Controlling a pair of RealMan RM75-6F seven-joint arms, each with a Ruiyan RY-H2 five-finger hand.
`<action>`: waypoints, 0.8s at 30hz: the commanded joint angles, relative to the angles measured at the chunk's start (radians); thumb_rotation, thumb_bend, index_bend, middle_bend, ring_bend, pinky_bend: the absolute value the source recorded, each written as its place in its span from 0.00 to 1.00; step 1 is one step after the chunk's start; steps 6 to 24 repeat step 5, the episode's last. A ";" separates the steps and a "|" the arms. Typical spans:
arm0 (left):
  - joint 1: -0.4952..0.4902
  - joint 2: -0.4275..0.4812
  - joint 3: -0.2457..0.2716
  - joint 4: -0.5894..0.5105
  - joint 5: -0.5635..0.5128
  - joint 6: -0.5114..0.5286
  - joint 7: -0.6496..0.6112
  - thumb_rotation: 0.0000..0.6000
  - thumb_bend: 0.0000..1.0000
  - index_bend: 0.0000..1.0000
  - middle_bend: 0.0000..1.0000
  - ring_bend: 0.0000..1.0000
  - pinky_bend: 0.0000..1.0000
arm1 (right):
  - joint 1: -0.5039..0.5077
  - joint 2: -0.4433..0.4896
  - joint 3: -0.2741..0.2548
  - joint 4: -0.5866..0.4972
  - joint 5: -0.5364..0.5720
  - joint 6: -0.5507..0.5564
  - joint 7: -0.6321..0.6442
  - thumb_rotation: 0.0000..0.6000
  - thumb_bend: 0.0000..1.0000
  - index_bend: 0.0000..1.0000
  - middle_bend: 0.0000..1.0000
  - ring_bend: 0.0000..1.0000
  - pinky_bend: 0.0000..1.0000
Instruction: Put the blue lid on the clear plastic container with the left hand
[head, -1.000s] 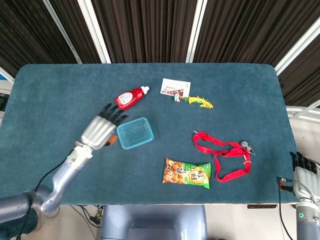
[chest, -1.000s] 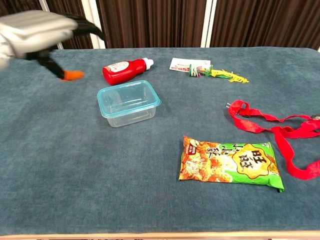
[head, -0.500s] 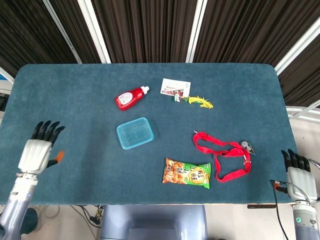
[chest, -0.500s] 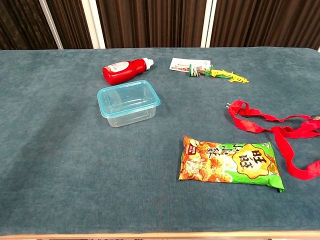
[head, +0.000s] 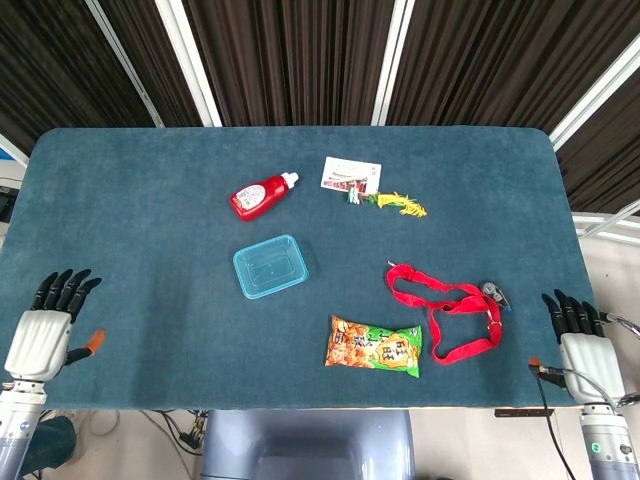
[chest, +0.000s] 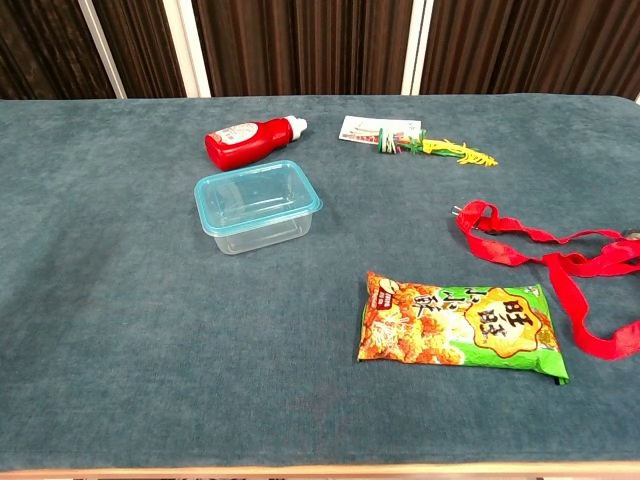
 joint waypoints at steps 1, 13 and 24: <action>0.007 0.006 -0.006 -0.006 0.001 -0.009 0.011 1.00 0.28 0.14 0.06 0.00 0.03 | 0.002 -0.025 0.003 0.035 -0.033 0.021 0.033 1.00 0.27 0.04 0.00 0.00 0.00; 0.013 0.001 -0.015 -0.005 0.009 -0.017 0.018 1.00 0.28 0.14 0.06 0.00 0.03 | 0.000 -0.041 -0.001 0.065 -0.067 0.037 0.060 1.00 0.27 0.04 0.00 0.00 0.00; 0.013 0.001 -0.015 -0.005 0.009 -0.017 0.018 1.00 0.28 0.14 0.06 0.00 0.03 | 0.000 -0.041 -0.001 0.065 -0.067 0.037 0.060 1.00 0.27 0.04 0.00 0.00 0.00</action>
